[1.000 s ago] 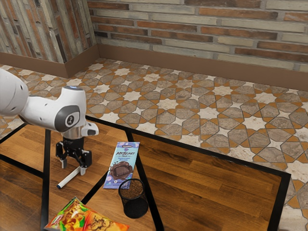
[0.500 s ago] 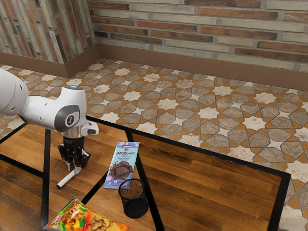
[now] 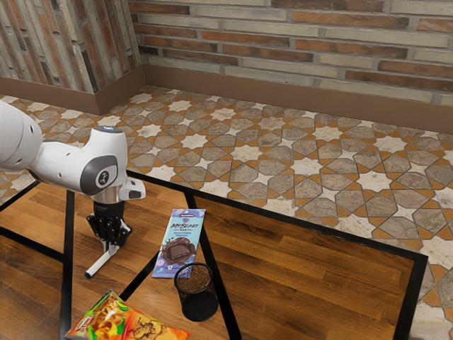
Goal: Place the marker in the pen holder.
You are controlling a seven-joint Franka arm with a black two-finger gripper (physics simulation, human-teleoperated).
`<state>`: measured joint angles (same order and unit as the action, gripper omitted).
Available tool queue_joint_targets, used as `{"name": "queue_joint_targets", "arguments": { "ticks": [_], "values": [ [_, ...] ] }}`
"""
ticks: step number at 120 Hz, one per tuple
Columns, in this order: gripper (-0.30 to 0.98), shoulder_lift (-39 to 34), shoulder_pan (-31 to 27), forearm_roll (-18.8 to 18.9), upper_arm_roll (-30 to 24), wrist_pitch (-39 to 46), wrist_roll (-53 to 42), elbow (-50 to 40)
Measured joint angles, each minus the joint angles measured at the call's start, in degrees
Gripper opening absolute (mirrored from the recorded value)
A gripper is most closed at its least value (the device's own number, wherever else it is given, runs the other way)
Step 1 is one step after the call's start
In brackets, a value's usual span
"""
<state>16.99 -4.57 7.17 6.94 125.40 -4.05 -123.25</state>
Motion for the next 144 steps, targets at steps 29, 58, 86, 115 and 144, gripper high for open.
{"name": "queue_joint_targets", "arguments": {
  "ticks": [29,58,86,115,144],
  "values": [
    [-0.10,-2.20,0.10,3.11,-0.19,1.57,0.71,0.13],
    [-0.10,-6.55,0.44,8.92,-2.45,8.10,1.51,0.02],
    [-0.10,-13.29,0.35,10.83,-8.95,15.19,2.77,-1.67],
    [-0.10,-24.21,0.74,11.47,-20.75,18.29,8.28,-9.34],
    [-0.10,-28.69,6.23,13.67,-26.69,16.35,17.90,-11.13]
  ]
}}
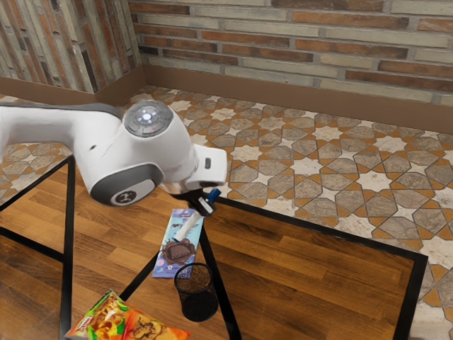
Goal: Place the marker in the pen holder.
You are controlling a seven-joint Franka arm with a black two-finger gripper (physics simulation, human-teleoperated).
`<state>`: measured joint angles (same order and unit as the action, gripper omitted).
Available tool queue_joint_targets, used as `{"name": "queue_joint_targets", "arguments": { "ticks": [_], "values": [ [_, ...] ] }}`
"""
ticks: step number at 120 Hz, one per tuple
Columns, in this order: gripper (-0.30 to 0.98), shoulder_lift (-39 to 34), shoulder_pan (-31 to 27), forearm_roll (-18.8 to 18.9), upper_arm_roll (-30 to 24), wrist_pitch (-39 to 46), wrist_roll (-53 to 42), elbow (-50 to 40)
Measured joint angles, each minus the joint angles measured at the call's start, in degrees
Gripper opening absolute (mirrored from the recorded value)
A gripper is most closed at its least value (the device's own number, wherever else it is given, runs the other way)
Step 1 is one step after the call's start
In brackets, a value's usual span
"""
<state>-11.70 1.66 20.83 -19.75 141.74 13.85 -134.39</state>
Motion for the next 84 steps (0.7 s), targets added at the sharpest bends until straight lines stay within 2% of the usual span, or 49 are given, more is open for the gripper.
{"name": "queue_joint_targets", "arguments": {
  "ticks": [32,84],
  "values": [
    [-0.10,-7.71,2.65,-0.02,-8.13,-5.84,14.07,-4.04],
    [-0.10,-10.81,2.22,-0.42,-13.16,-10.38,31.76,-6.23]
  ]
}}
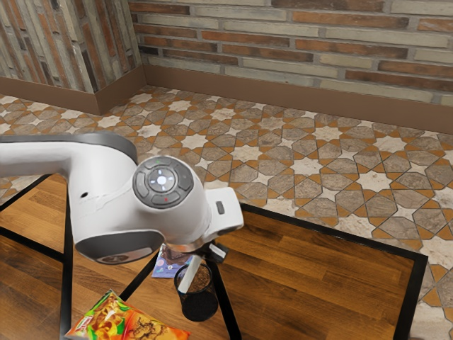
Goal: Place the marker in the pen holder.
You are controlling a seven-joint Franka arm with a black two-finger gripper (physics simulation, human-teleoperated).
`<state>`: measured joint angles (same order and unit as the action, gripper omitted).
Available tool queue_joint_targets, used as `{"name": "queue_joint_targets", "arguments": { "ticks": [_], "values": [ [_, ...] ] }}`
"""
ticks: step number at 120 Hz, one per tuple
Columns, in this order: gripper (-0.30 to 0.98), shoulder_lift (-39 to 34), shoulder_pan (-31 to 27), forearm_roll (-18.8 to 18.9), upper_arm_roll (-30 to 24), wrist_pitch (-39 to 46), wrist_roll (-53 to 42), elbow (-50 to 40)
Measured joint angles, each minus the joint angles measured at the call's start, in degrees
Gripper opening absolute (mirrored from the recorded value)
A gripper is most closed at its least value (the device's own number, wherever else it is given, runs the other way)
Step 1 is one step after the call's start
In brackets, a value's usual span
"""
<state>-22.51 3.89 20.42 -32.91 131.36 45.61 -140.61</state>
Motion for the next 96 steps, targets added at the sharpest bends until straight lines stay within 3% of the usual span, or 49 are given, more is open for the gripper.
{"name": "queue_joint_targets", "arguments": {
  "ticks": [24,50,96],
  "values": [
    [-0.10,1.01,-1.61,3.03,-0.03,0.60,4.89,-0.05],
    [-0.10,4.58,-3.74,9.54,0.04,4.18,8.65,-0.02],
    [-0.10,8.05,-5.84,14.53,0.15,9.14,13.11,-0.01]
  ]
}}
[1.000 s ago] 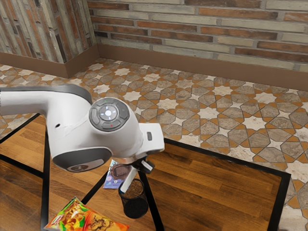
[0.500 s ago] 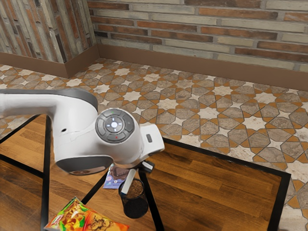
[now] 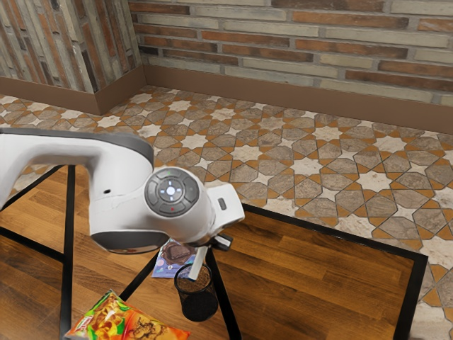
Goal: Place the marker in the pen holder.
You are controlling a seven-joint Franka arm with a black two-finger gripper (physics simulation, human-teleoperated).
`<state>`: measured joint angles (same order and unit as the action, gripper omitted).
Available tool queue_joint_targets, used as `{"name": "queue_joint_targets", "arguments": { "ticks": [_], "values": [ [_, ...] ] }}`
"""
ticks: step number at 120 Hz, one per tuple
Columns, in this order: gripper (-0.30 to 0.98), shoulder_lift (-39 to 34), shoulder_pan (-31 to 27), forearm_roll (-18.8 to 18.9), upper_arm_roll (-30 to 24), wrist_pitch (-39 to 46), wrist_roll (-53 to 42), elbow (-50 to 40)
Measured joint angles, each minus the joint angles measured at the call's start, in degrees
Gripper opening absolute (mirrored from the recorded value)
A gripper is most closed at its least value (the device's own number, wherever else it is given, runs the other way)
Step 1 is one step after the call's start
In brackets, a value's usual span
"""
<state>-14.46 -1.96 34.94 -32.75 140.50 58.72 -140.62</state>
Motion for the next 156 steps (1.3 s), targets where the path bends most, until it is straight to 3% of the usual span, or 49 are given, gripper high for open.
{"name": "queue_joint_targets", "arguments": {
  "ticks": [72,103,126,138,144,156],
  "values": [
    [-0.10,2.92,-1.25,1.09,0.00,1.29,3.95,-1.59],
    [0.41,2.92,-1.27,0.59,-0.03,1.13,3.93,-1.52],
    [0.57,2.91,-1.20,0.41,0.40,0.07,3.80,-0.59],
    [0.61,5.45,-1.48,-0.35,6.27,-1.91,3.17,6.58],
    [0.63,6.66,-1.50,-2.94,7.38,-4.23,2.39,11.20],
    [0.65,7.85,-0.63,-11.87,13.16,-11.88,-0.63,22.04]
  ]
}}
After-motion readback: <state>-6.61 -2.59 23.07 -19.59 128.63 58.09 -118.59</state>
